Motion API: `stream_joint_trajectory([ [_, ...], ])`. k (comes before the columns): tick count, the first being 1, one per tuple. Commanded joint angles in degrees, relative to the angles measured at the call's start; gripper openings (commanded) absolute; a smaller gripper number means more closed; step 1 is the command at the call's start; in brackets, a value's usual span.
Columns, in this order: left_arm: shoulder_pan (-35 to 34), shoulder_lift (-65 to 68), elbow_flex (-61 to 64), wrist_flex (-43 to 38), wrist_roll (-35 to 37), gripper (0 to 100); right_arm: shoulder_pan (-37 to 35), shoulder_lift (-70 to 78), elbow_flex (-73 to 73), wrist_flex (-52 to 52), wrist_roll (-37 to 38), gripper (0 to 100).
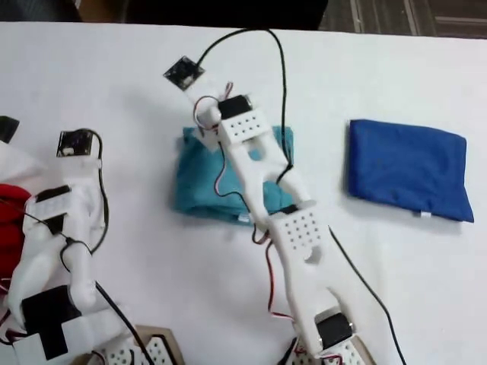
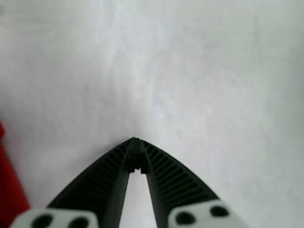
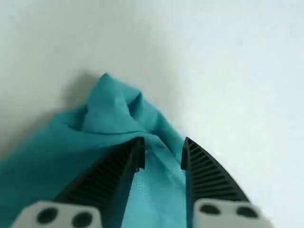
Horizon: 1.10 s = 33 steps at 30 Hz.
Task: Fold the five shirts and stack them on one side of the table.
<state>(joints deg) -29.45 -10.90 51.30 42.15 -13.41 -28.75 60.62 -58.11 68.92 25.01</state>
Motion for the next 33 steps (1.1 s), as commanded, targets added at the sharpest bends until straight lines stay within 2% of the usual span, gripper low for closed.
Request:
stream_joint_trajectory([
  [1, 0.5, -2.3, 0.0, -0.8, 0.4, 3, 0.9, 5.5, -12.6, -2.1, -0.3, 13.8],
  [4, 0.5, -2.3, 0.0, -0.8, 0.4, 3, -0.1, 8.5, -20.8, 1.4, -0.3, 13.8],
  [10, 0.5, -2.3, 0.0, -0.8, 0.4, 3, -0.3, 8.3, -37.8, 15.3, -0.3, 13.8],
  [13, 0.5, -2.3, 0.0, -0.8, 0.4, 3, -1.0, 4.1, -36.7, 25.3, -0.6, 13.8],
  [14, 0.5, -2.3, 0.0, -0.8, 0.4, 3, -2.1, 2.5, -35.7, 29.0, -0.7, 13.8],
  [17, 0.5, -2.3, 0.0, -0.8, 0.4, 3, -3.8, 0.8, -30.6, 29.8, -0.7, 11.7],
  [20, 0.5, -2.3, 0.0, -0.8, 0.5, 3, -5.3, -0.9, -24.4, 29.7, -0.7, 1.0],
  [27, 0.5, -2.3, 0.0, -0.8, 0.6, 3, -10.9, -10.2, -0.8, 29.6, -0.3, 2.2],
  [33, 0.5, -2.3, 0.0, -0.8, 0.6, 3, -11.6, -15.7, 12.6, 29.2, -0.4, 2.2],
])
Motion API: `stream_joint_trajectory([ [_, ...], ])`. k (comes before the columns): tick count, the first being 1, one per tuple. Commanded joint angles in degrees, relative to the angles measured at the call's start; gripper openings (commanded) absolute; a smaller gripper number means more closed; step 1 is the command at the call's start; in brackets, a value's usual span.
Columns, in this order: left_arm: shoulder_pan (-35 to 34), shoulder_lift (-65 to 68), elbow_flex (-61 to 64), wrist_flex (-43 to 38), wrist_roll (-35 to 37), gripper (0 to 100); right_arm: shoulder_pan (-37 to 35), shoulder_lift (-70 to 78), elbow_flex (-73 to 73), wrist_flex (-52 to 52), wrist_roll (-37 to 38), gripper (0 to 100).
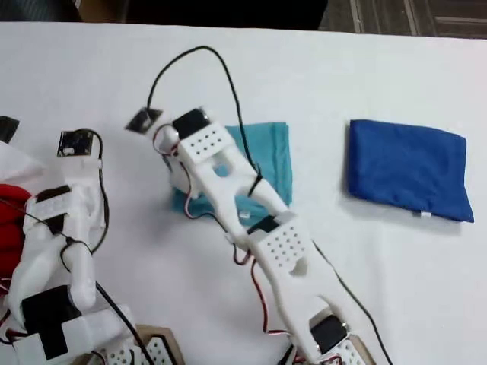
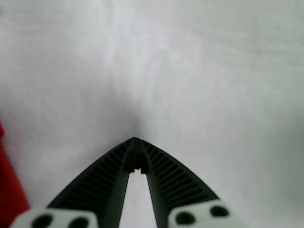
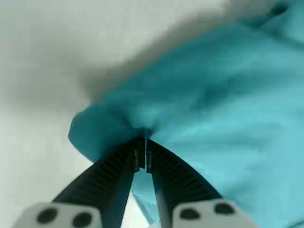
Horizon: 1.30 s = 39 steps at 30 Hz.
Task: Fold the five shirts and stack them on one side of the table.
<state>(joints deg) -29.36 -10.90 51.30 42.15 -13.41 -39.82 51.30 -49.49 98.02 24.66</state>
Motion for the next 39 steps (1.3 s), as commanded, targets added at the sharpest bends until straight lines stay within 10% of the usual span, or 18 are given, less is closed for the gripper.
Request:
stream_joint_trajectory([
  [1, 0.4, -2.3, 0.0, -0.8, 0.6, 3, -0.5, -7.5, 5.4, 0.1, 0.0, 2.2],
  [25, 0.4, -2.3, 0.0, -0.8, 0.4, 3, 3.3, -28.9, 51.1, -24.0, 0.1, 2.2],
  [39, 0.4, -2.3, 0.0, -0.8, 0.4, 3, 6.1, -33.9, 39.6, -40.5, -0.3, 2.5],
])
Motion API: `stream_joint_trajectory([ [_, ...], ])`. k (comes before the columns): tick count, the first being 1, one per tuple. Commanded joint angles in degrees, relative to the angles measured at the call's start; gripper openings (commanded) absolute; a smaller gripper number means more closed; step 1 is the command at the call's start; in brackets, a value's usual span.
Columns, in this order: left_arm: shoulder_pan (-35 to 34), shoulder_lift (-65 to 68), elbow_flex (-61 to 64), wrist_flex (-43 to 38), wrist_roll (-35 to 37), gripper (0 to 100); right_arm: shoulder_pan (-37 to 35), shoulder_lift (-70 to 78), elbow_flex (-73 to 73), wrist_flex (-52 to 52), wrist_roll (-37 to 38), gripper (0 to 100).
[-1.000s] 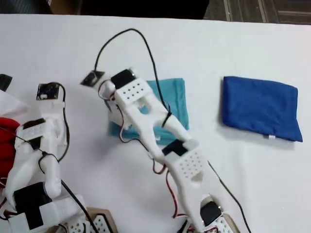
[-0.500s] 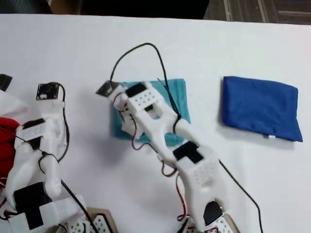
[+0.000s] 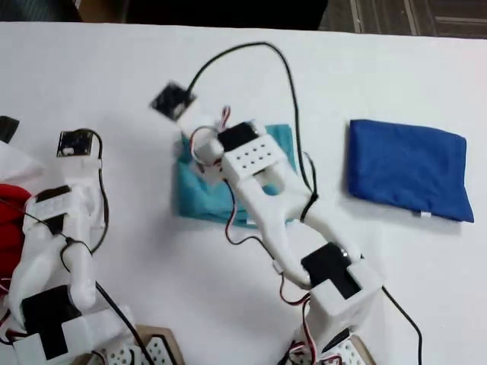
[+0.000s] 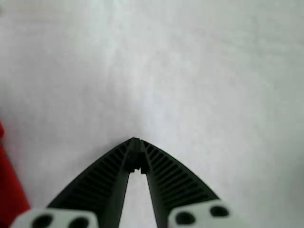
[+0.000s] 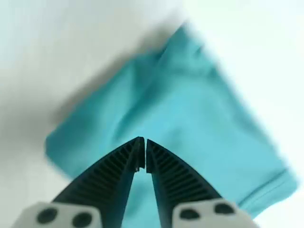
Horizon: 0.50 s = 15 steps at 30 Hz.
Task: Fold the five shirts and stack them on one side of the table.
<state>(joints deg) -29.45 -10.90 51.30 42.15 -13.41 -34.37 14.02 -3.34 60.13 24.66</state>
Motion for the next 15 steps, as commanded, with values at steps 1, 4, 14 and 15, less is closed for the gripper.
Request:
stream_joint_trajectory([
  [1, 0.5, -2.3, 0.0, -0.8, 0.4, 3, 0.7, 6.7, -9.8, -2.6, -0.1, 2.5],
  [4, 0.5, -2.3, 0.0, -0.8, 0.4, 3, 0.5, 17.4, -22.6, -0.7, -0.2, 2.5],
  [14, 0.5, -2.3, 0.0, -0.8, 0.4, 3, -0.3, 48.2, -69.7, 17.4, 0.0, 5.2],
  [15, 0.5, -2.3, 0.0, -0.8, 0.4, 3, -0.5, 50.2, -73.1, 18.4, 0.0, 8.1],
])
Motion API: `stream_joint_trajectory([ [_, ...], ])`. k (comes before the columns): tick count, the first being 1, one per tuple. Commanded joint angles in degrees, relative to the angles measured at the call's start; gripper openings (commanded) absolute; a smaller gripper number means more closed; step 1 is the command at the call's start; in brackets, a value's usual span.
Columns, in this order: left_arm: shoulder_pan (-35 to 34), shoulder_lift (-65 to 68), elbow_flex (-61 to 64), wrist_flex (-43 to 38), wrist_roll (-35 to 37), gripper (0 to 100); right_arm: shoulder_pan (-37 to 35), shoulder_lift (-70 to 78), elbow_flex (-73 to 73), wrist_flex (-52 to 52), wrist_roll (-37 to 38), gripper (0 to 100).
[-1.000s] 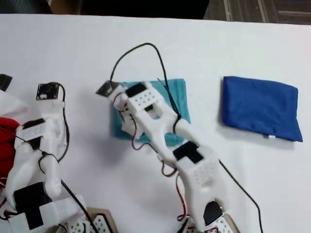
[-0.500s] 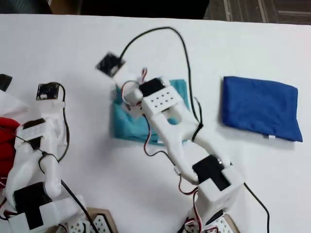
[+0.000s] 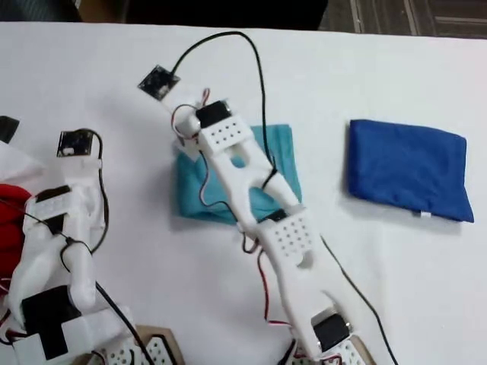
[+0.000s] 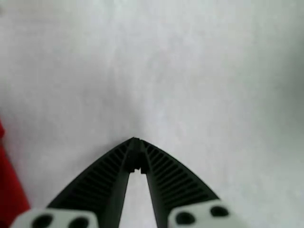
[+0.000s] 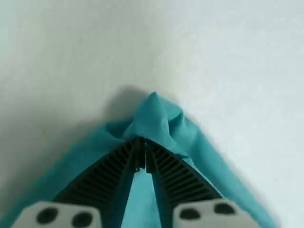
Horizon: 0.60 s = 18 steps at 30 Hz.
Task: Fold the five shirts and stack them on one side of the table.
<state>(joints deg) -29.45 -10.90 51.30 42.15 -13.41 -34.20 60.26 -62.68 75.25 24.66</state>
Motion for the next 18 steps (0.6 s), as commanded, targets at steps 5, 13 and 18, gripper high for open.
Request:
stream_joint_trajectory([
  [5, 0.5, -2.3, 0.0, -0.8, 0.4, 3, -0.8, 10.0, -23.9, 6.4, -0.3, 17.3],
  [13, 0.5, -2.3, 0.0, -0.8, 0.4, 3, -1.7, 11.5, -26.0, 7.2, -0.3, 17.3],
  [18, 0.5, -2.3, 0.0, -0.8, 0.4, 3, -1.0, 15.3, -21.6, 6.5, 0.1, 17.3],
])
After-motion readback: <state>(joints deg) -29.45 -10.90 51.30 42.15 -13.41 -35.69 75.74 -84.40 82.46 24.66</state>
